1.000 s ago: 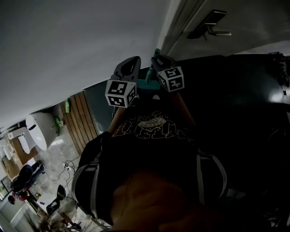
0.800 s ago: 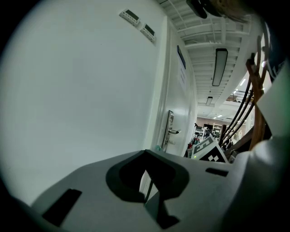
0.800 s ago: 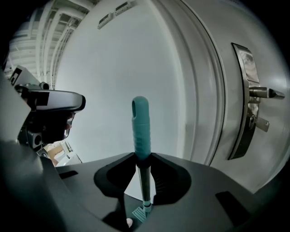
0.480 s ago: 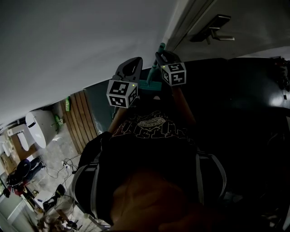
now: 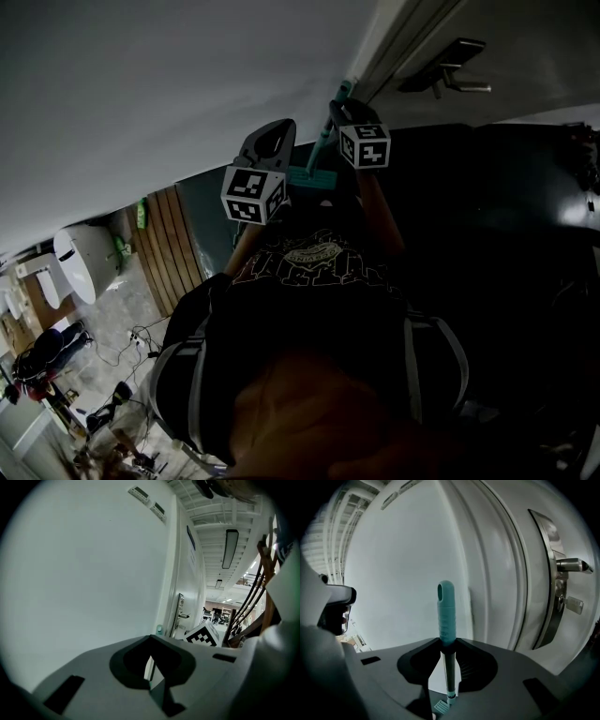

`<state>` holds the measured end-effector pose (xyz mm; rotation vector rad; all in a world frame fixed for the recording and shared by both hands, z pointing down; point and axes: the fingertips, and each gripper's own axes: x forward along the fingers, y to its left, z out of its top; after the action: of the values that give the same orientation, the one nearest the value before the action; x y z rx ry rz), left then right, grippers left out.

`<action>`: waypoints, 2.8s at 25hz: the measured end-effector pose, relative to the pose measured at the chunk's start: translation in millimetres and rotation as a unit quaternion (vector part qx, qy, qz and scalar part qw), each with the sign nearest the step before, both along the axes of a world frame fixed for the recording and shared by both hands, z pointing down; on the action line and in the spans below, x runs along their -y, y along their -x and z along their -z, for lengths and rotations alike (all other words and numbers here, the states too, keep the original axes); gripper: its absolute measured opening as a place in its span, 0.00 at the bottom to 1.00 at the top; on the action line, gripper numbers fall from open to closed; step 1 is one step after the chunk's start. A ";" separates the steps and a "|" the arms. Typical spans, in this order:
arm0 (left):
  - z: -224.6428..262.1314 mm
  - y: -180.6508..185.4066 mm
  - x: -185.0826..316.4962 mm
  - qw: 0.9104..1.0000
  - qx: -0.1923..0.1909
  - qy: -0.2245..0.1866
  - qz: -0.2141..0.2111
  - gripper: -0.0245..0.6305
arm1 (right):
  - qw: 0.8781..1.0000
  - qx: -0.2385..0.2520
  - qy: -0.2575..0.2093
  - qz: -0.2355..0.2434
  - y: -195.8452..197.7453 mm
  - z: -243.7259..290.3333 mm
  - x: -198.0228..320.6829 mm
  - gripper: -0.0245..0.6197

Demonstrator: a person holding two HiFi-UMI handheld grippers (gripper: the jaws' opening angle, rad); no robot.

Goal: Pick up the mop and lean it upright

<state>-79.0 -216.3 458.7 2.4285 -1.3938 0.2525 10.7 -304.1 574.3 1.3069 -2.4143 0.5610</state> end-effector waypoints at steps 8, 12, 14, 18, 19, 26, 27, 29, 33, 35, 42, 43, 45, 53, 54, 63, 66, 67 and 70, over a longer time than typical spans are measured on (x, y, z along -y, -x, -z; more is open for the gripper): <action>-1.4 9.3 5.7 1.000 0.001 0.002 0.005 0.11 | 1.000 0.004 0.001 -0.027 -1.1 -2.4 13.8 0.21; 0.1 12.9 8.3 1.000 0.000 0.003 0.003 0.11 | 0.999 0.009 0.005 -0.039 0.1 -1.7 18.5 0.21; -0.7 13.1 10.1 1.000 0.001 0.003 0.002 0.11 | 0.999 0.015 0.005 -0.045 1.3 -2.5 20.3 0.21; -2.2 14.1 11.7 1.000 0.001 0.005 0.001 0.11 | 0.998 0.026 0.020 -0.049 3.9 -8.0 19.4 0.22; -2.6 14.6 12.0 1.000 0.001 0.005 0.000 0.11 | 0.998 0.025 0.022 -0.051 3.5 -9.7 18.2 0.22; -1.5 14.2 12.1 1.000 -0.002 0.008 -0.013 0.11 | 0.998 0.023 0.018 -0.060 -2.5 -4.5 4.5 0.22; -1.4 13.5 11.7 1.000 -0.002 0.008 -0.015 0.11 | 0.998 0.021 0.016 -0.060 -3.3 -2.2 2.4 0.22; -1.2 12.2 11.4 1.000 -0.001 0.007 -0.019 0.11 | 0.998 0.018 0.011 -0.058 -4.3 3.3 -1.5 0.22; 0.7 6.8 10.7 1.000 -0.003 0.004 -0.025 0.11 | 0.999 0.022 -0.007 -0.044 -4.1 18.5 -8.9 0.21; 2.3 4.5 8.8 1.000 -0.004 0.003 -0.029 0.11 | 0.999 0.031 -0.015 -0.040 -3.6 28.2 -13.7 0.21; 6.8 -2.2 1.3 0.999 -0.002 -0.002 -0.038 0.11 | 0.998 0.039 -0.043 -0.022 -0.3 54.7 -32.9 0.09; 6.7 -4.1 0.5 0.999 -0.002 -0.002 -0.040 0.11 | 0.998 0.041 -0.045 -0.018 0.0 57.4 -36.2 0.08; 6.4 -8.2 -0.7 0.999 -0.004 -0.001 -0.043 0.11 | 0.998 0.042 -0.047 -0.012 0.0 61.9 -42.7 0.07; 8.8 -21.3 -10.2 0.998 -0.004 -0.001 -0.058 0.11 | 0.997 0.048 -0.061 -0.002 -4.0 86.9 -70.1 0.07; 8.8 -22.6 -11.3 0.998 -0.004 -0.001 -0.058 0.11 | 0.997 0.050 -0.063 -0.001 -4.2 90.3 -73.5 0.07; 7.3 -32.5 -21.0 0.998 -0.005 0.002 -0.063 0.11 | 0.995 0.064 -0.076 0.012 -2.3 113.7 -101.6 0.07; 6.0 -35.0 -24.6 0.998 -0.003 0.004 -0.063 0.11 | 0.995 0.066 -0.075 0.016 -1.1 115.8 -110.0 0.07; 5.9 -35.7 -25.5 0.998 -0.003 0.004 -0.064 0.11 | 0.995 0.067 -0.075 0.018 -0.7 116.4 -112.3 0.07; 6.3 -37.4 -27.5 0.998 -0.004 0.004 -0.065 0.11 | 0.995 0.066 -0.078 0.022 0.6 119.8 -117.8 0.07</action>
<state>-41.7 -188.8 452.4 2.5146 -1.2310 0.2768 10.1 -186.3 454.4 1.3118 -2.6341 0.4691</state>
